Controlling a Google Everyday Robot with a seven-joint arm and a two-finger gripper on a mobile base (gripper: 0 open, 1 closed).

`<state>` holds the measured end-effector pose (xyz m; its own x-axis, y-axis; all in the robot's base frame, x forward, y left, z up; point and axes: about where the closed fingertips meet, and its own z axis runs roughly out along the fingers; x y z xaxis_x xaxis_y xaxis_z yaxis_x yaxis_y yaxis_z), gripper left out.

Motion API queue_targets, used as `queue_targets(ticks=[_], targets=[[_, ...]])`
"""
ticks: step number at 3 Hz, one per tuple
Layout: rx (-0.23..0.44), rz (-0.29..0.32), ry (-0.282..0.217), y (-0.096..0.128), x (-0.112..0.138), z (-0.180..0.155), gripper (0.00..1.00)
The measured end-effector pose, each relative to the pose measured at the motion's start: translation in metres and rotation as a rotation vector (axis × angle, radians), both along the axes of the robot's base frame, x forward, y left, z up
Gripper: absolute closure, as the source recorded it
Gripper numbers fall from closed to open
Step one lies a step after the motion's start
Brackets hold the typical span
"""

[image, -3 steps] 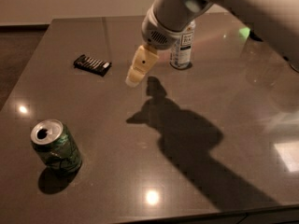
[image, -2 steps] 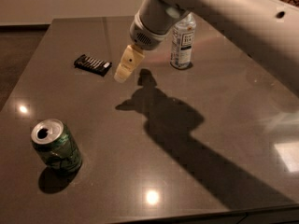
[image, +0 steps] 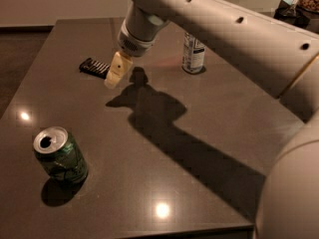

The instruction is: Pick rxbar chocolate

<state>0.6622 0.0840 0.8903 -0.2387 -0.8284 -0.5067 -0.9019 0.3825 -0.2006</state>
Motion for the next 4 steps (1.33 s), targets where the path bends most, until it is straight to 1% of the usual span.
queue_targets(ticks=[2,3,4], targets=[[-0.029,0.042,0.062,0.049,0.022,-0.029,0.0],[-0.035,0.07,0.095,0.066,0.03,-0.041,0.0],[-0.039,0.111,0.13,0.081,0.037,-0.052,0.16]])
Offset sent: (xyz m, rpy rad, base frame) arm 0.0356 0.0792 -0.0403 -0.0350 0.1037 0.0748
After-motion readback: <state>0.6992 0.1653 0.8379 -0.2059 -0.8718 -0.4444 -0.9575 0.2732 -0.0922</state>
